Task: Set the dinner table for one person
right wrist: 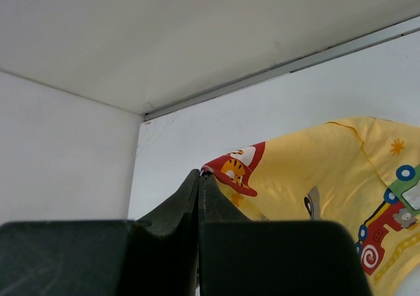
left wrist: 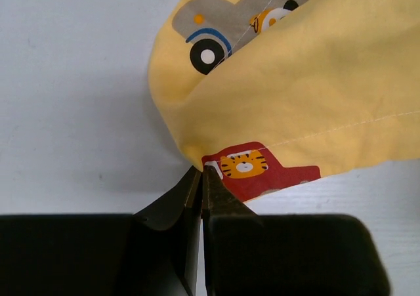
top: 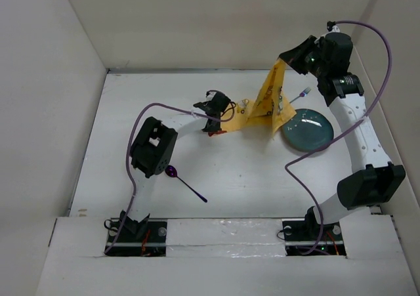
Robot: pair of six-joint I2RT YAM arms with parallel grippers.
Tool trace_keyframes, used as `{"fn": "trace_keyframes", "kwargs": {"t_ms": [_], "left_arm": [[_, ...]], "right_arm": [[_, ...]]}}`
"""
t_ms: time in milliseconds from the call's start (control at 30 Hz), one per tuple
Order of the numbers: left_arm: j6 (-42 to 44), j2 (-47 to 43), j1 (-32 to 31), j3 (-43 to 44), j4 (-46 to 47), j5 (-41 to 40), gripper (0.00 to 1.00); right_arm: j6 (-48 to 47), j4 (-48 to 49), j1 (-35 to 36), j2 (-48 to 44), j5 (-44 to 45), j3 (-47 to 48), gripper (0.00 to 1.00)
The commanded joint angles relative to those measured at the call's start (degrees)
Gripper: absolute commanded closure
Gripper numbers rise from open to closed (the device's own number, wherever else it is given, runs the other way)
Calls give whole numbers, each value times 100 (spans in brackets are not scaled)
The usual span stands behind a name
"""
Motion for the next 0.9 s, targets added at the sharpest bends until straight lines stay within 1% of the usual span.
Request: {"fn": "trace_keyframes", "kwargs": {"t_ms": [0, 33, 67, 133, 167, 233, 267, 300, 333, 367, 400, 433, 467, 500, 533, 567, 633, 667, 700, 733, 767, 800, 833, 867], "left_arm": [[186, -770, 113, 33, -721, 154, 100], [222, -928, 192, 86, -739, 251, 100], [257, -1260, 427, 130, -756, 478, 100], [284, -1517, 762, 428, -739, 777, 100], [292, -1623, 1138, 577, -704, 1075, 100], [301, -1545, 1491, 1392, -765, 1349, 100], [284, -1266, 1650, 1761, -922, 1603, 100], [232, -1055, 1965, 2696, -1036, 1805, 100], [118, -557, 2246, 3871, -1351, 2112, 100], [117, -343, 2249, 3883, -1467, 2228, 100], [21, -297, 2562, 4327, -1338, 2386, 100], [-424, -471, 2757, 4244, -1006, 2579, 100], [-846, -568, 3107, 4174, -472, 3251, 100], [-850, -569, 3110, 4173, -466, 3257, 100], [-1076, -717, 3345, 4173, -336, 3362, 100], [-1122, -806, 3426, 4191, -143, 3424, 100], [-1114, -1156, 3645, 4112, -80, 3390, 100], [-1105, -1297, 3716, 3999, -27, 3424, 100], [-1096, -1455, 3778, 3510, 51, 3468, 100], [-1061, -1779, 3778, 3166, 235, 3503, 100], [-991, -1947, 3839, 2823, 350, 3495, 100], [-965, -2097, 3840, 1993, 455, 3486, 100], [-947, -2377, 3901, 1524, 744, 3521, 100], [-955, -2519, 3997, 1093, 903, 3730, 100]], "right_arm": [[-2, 328, -85, -354, -65, 2, 100], [-19, 302, -85, -398, 13, 37, 100], [-10, 285, -85, -390, 58, 72, 100], [-37, 284, -85, -302, 111, 212, 100], [-45, 276, -85, -102, 111, 300, 100], [-54, 354, -85, 189, 137, 519, 100], [-63, 355, -146, 591, 120, 912, 100], [-81, 285, -147, 838, 102, 1221, 100], [-98, -20, -147, 1363, 93, 2007, 100], [-98, -23, -208, 1655, 93, 2476, 100], [-90, -189, -208, 1937, 59, 2976, 100], [-63, -521, -208, 2244, -46, 3547, 100], [102, -733, -269, 2952, -160, 5041, 100], [104, -735, -270, 2959, -162, 5056, 100], [191, -770, -322, 3090, -370, 5386, 100], [322, -701, -323, 3152, -459, 5581, 100], [385, -289, -323, 2917, -679, 5207, 100], [376, -182, -323, 2741, -724, 4875, 100], [359, -42, -323, 2557, -750, 4036, 100], [359, 220, -323, 2163, -837, 3566, 100], [341, 371, -323, 1968, -917, 3092, 100], [280, 616, -323, 1801, -996, 2617, 100], [227, 679, -323, 1460, -1057, 1742, 100], [166, 706, -270, 1317, -1067, 1298, 100]]}}
